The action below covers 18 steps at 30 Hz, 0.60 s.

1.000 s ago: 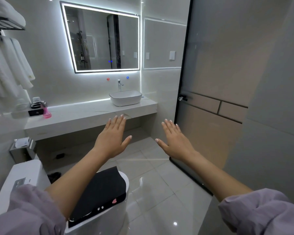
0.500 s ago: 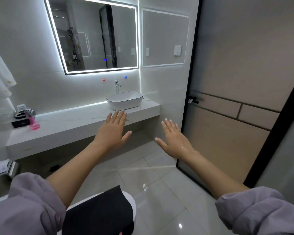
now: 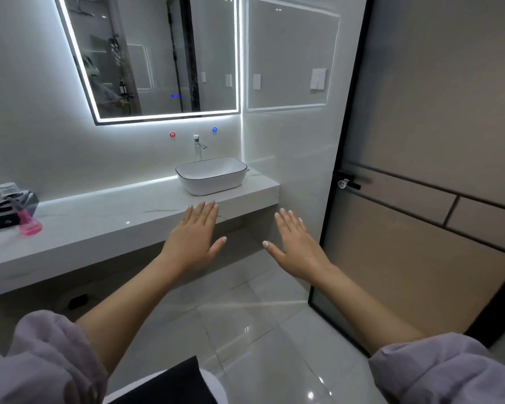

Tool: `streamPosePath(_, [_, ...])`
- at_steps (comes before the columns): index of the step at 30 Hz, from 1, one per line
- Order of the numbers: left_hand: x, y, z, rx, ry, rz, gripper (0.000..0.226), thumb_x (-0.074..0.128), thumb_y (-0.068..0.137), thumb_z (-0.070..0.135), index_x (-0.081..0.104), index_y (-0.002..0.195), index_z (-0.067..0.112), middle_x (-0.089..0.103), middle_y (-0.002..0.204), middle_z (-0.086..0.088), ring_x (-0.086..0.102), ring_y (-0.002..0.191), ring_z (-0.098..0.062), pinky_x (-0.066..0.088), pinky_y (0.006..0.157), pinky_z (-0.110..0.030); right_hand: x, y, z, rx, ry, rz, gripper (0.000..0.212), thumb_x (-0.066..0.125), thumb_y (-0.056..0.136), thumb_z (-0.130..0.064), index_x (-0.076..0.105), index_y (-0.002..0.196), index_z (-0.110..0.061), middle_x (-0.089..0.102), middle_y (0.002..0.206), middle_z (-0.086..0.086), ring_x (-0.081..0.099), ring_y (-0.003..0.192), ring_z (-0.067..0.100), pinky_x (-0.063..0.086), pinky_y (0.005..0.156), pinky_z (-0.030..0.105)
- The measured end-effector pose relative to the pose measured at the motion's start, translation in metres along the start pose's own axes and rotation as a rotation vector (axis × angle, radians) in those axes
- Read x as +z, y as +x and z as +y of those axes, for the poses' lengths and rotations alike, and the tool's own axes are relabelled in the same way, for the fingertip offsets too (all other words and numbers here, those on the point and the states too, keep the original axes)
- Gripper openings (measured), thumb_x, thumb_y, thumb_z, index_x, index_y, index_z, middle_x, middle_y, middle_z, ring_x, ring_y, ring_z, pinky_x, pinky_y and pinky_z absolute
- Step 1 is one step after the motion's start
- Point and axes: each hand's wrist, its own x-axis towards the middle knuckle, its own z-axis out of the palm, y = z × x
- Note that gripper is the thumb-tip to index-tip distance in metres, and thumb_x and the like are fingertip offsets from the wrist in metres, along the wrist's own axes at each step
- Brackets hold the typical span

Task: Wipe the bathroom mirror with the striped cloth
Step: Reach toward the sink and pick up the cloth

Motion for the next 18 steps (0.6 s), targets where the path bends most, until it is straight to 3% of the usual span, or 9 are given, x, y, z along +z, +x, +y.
streamPosePath(18, [0.095,0.298,0.011,-0.203,0.13,-0.052,0.073,0.021,0.097,0.051,-0.003,0.151,0.007,-0.004,0.16,-0.009,-0.006,0.147,-0.024,-0.006,0.119,-0.043,0.032,0.29,0.204,-0.155,0.017,-0.049,0.081,0.037,0.095,-0.055,0.001,0.152,-0.009,-0.005,0.16,0.007,-0.01,0.147,0.017,-0.01,0.114,0.027])
